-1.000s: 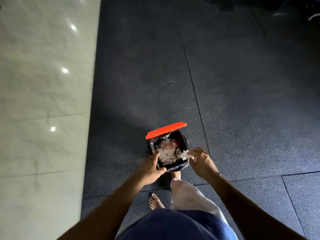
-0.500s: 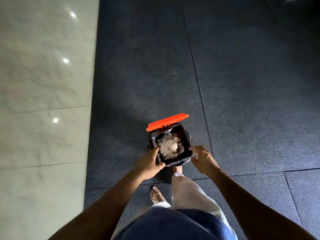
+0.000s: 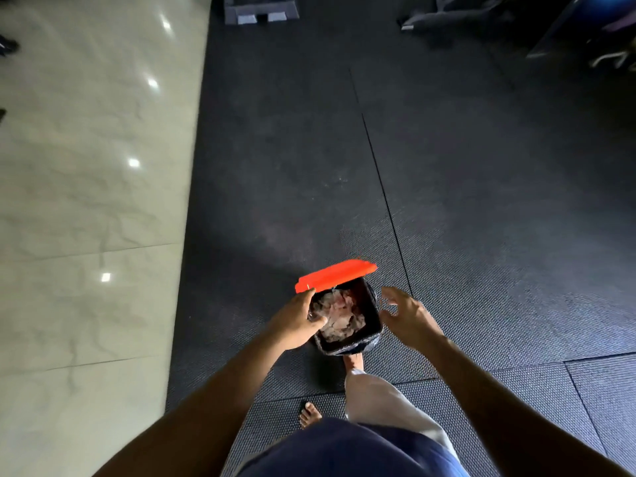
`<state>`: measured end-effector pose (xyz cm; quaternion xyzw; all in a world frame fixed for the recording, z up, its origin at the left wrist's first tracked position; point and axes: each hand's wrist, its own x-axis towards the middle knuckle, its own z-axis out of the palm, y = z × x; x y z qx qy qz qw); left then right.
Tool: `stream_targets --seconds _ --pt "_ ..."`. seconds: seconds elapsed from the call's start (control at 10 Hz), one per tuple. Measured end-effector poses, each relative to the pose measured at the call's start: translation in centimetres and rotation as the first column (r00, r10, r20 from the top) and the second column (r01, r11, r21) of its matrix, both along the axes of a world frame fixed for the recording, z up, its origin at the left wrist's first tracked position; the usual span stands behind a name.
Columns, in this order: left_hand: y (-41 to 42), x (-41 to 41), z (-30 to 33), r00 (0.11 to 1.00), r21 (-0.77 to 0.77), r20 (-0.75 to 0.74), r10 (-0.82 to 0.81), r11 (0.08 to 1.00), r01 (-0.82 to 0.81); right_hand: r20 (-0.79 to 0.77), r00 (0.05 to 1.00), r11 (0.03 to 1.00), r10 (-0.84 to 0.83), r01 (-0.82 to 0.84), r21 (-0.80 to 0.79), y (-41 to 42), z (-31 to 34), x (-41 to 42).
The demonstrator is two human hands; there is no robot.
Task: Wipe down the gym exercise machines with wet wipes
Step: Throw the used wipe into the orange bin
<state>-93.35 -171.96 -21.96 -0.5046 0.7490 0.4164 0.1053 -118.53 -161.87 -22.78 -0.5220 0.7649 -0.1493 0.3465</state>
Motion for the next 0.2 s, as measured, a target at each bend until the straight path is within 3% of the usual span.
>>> stream_targets --seconds 0.2 --pt "-1.1 0.5 4.6 0.998 -0.100 -0.052 0.030 0.994 -0.035 -0.058 0.997 0.997 0.045 -0.049 -0.062 -1.7 4.3 0.2"
